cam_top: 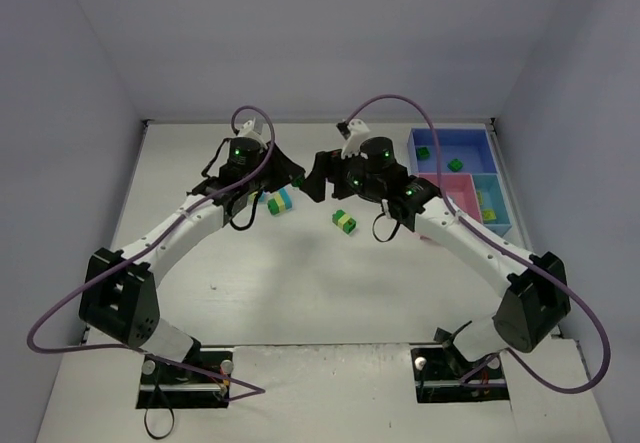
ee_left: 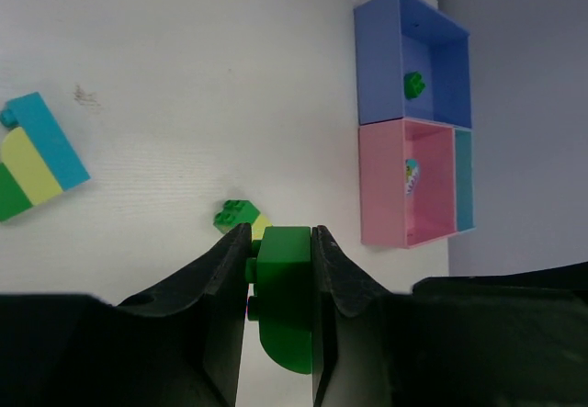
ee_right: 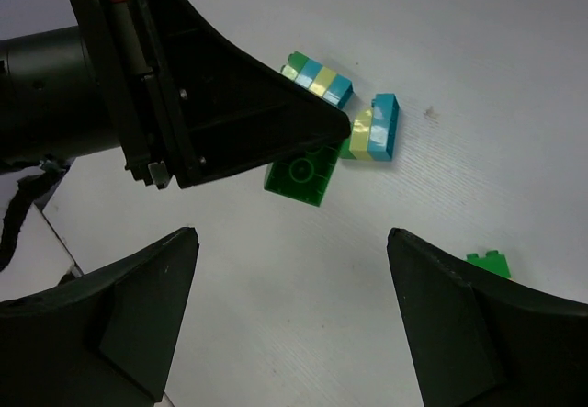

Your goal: Sort the legos into containers by color

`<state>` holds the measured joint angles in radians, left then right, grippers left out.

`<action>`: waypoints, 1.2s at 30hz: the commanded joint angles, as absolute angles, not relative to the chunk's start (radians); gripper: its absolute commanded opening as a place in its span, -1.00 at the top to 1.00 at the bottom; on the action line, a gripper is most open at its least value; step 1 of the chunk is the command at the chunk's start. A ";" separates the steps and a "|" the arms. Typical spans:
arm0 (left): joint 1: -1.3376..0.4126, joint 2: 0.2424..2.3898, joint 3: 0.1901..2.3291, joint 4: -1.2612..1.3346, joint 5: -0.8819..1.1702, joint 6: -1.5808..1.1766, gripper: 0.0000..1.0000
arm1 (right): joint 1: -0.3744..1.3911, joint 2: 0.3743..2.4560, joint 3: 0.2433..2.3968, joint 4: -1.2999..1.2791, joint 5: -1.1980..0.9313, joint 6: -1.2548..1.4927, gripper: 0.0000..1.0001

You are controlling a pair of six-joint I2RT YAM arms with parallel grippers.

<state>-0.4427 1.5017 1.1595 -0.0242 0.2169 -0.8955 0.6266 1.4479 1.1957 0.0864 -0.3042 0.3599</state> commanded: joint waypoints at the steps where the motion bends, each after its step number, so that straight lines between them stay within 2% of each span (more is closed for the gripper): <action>1: -0.457 1.419 1.204 0.090 0.156 -0.989 1.00 | 0.655 1.474 1.269 0.186 -0.273 0.371 -0.61; 6: -0.465 1.379 1.175 0.123 0.147 -1.035 1.00 | 0.669 1.508 1.296 0.210 -0.259 0.373 -0.59; 14: -0.468 1.342 1.151 0.124 0.133 -1.060 1.00 | 0.681 1.546 1.319 0.255 -0.252 0.360 -0.40; 27: -0.469 1.344 1.118 0.150 0.126 -1.138 0.94 | 0.696 1.546 1.310 0.334 -0.258 0.351 -0.29; 35: -0.480 1.341 1.114 0.161 0.140 -1.172 0.92 | 0.695 1.546 1.285 0.393 -0.235 0.330 -0.06; 36: -0.482 1.341 1.111 0.166 0.143 -1.175 0.92 | 0.695 1.548 1.287 0.394 -0.232 0.327 0.05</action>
